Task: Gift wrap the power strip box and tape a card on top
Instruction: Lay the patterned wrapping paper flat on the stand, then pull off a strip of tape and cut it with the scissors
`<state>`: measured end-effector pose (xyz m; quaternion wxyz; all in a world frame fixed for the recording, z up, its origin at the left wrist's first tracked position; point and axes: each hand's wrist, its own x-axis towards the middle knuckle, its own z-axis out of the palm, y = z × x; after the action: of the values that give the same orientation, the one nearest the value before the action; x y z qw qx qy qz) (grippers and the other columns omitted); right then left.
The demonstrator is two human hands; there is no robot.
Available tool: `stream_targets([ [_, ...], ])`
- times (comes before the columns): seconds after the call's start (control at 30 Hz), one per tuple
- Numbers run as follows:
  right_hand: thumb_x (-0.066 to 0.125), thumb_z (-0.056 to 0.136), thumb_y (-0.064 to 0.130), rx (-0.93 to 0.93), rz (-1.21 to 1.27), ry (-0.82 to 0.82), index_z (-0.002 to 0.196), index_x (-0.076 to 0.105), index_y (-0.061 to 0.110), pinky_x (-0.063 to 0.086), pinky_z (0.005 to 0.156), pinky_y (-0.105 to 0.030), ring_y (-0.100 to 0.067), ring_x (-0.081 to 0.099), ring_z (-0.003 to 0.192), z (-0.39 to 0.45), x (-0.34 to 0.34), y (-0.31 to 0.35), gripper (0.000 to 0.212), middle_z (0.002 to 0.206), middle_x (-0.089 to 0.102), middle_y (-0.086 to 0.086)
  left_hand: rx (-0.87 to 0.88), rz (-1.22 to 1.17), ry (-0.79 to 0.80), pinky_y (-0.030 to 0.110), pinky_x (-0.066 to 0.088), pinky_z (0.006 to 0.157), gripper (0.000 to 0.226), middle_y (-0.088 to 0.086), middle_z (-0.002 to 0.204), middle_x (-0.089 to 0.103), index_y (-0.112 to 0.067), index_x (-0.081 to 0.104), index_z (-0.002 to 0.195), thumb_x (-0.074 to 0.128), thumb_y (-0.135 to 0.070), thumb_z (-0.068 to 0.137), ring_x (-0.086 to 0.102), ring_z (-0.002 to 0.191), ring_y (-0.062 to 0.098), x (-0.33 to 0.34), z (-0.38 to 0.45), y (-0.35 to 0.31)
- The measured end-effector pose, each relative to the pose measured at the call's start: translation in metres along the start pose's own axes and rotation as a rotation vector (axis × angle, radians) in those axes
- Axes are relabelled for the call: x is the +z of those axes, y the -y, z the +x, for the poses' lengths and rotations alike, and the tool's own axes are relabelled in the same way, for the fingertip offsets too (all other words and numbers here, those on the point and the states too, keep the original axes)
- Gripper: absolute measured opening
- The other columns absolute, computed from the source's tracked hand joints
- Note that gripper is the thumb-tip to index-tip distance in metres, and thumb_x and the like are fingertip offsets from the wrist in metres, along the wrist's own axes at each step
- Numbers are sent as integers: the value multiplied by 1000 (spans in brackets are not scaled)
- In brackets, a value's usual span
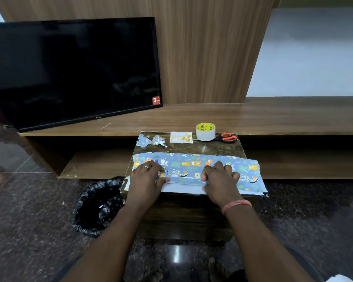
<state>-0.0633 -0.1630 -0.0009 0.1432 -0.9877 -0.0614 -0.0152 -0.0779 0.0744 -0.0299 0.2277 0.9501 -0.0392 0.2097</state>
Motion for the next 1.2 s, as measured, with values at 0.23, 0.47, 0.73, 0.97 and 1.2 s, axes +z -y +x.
stream_targets([
  [0.23,74,82,19,75,232,-25,88,62,33,22,82,-36,-20,37,110,3,-11,3,20,105,46,9,-5,-66,-88,34,37,84,10,-11,106,66,-27,68,99,65,-27,90,61,102,21,-2,2,-18],
  [0.47,67,88,21,164,482,-215,82,63,26,41,92,-40,-21,55,105,56,-16,15,8,99,65,11,-128,-321,-152,37,48,83,12,-6,104,69,-23,71,102,62,-16,96,60,94,20,14,39,-44],
  [0.73,57,92,13,155,213,-69,141,42,13,53,88,-42,-38,63,110,168,-20,-6,51,118,68,-18,-301,-631,-193,11,47,75,20,-18,98,70,-29,70,97,63,-11,97,62,92,-6,29,73,-44],
  [0.97,61,92,12,132,141,-51,104,65,4,53,83,-37,-38,65,103,200,-10,-19,15,109,69,-22,-350,-721,-202,6,44,67,21,-20,91,72,-27,73,95,64,-9,96,64,88,-4,28,79,-48],
  [1.2,64,93,11,116,614,-344,89,63,13,40,67,-29,-24,61,81,152,-33,1,5,85,68,-5,-346,-738,-134,10,42,64,26,-23,80,70,-26,73,96,61,-3,98,61,71,-4,7,57,-56],
])
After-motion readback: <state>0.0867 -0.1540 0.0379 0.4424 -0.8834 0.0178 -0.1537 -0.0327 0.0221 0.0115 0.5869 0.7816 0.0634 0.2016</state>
